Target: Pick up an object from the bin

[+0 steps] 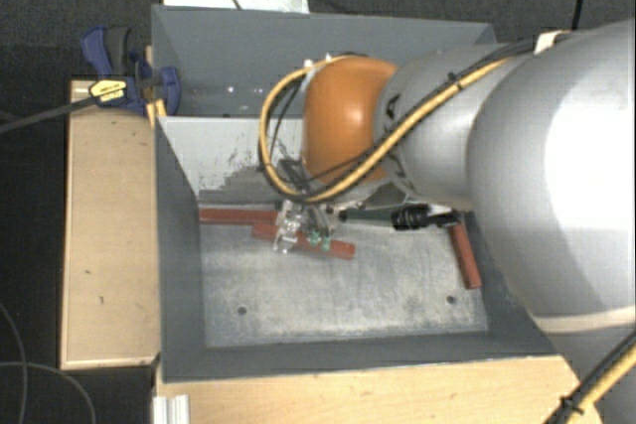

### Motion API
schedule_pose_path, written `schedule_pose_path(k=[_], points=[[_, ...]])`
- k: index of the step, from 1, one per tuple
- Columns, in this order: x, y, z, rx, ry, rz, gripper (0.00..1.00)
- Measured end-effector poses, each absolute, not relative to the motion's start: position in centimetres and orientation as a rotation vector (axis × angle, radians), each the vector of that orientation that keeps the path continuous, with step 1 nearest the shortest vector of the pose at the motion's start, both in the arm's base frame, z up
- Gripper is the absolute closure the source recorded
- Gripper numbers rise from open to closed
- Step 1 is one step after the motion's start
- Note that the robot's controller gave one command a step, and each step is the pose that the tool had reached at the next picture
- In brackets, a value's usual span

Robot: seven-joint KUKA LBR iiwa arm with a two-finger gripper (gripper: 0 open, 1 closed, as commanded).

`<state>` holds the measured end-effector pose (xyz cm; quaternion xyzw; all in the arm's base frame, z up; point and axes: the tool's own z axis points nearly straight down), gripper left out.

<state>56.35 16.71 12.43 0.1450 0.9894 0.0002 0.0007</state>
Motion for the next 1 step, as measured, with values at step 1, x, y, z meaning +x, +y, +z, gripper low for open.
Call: schedule_pose_path(k=[1], points=[[56.05,18.19,25.58,0.521,3.096,0.001,1.0]])
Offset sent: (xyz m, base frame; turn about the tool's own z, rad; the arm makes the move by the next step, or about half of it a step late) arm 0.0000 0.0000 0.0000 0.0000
